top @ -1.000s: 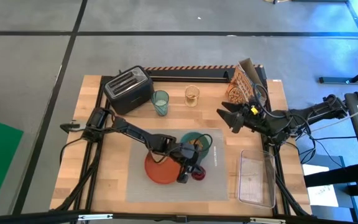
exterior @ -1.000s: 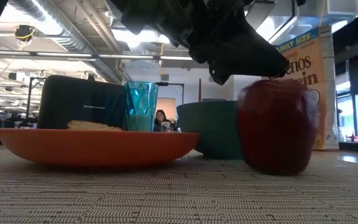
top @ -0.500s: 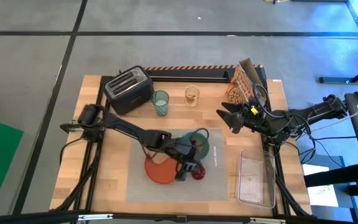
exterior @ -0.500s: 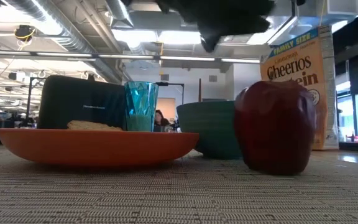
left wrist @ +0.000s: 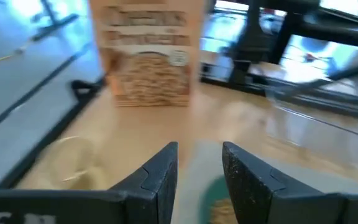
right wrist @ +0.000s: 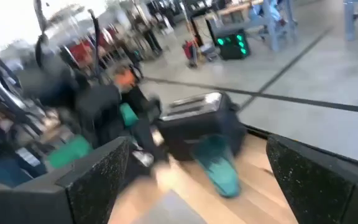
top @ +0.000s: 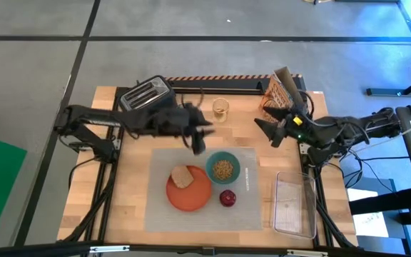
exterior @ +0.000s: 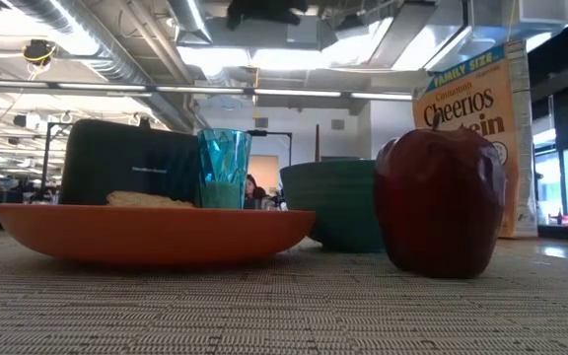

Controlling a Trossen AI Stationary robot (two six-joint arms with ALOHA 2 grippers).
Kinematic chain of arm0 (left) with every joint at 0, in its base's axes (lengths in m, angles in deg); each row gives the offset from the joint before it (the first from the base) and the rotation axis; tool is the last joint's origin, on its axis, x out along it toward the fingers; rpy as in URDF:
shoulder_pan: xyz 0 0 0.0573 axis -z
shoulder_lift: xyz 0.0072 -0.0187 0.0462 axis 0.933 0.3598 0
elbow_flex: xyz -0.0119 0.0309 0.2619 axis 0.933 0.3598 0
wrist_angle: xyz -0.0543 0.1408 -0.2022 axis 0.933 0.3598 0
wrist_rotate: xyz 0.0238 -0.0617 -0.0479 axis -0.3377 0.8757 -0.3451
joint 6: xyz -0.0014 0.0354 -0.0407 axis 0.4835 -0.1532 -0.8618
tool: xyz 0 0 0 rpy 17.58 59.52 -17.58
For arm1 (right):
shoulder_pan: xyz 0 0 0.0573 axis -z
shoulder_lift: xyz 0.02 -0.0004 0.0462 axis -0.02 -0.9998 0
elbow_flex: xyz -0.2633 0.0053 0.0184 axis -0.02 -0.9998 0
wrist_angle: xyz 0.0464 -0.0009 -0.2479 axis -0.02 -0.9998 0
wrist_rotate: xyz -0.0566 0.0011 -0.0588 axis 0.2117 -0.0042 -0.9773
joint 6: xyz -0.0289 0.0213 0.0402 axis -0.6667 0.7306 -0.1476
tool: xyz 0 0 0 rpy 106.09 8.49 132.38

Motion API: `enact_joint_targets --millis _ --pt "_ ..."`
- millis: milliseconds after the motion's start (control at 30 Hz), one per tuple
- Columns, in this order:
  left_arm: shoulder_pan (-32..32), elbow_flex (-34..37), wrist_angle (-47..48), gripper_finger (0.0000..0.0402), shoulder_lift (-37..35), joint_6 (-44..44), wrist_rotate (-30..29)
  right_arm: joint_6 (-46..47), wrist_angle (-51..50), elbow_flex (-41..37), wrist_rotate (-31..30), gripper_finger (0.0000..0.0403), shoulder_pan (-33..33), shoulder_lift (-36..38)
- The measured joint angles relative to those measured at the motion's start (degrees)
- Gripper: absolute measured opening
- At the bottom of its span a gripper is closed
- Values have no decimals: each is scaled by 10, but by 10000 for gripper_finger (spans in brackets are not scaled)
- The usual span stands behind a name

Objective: Arrange a breakfast setting
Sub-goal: Put the spoon right next to the cereal bowl on the placemat

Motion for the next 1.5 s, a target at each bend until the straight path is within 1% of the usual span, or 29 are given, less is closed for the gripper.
enact_joint_targets --millis 67,167,267,333,467,600,700,867,1067,1300,1500 --pt "-27 0 9 121 -10 0 2 -1 -38 10 4 369 10 0" --pt "-63 0 11 121 -10 22 31 0 -67 12 10 369 25 0" --pt "-89 0 9 121 10 47 42 0 -82 12 40 369 35 -1" --pt "-104 0 11 121 34 68 46 0 -90 12 49 369 35 -1" --pt "-131 1 2 121 83 81 80 6 -94 12 45 369 35 1" --pt "-154 1 -4 121 130 109 71 19 -94 12 33 369 35 6" --pt "-172 1 -23 121 155 125 73 47 -95 12 23 369 35 5" --pt "-192 1 -61 121 169 160 74 79 -94 12 2 369 35 5" --pt "-213 1 -87 121 170 214 159 105 -92 12 -39 369 35 4" --pt "-227 1 -82 121 170 275 191 121 -91 12 -47 369 34 4" --pt "-239 1 -83 121 185 301 247 122 -84 12 -60 369 34 4"
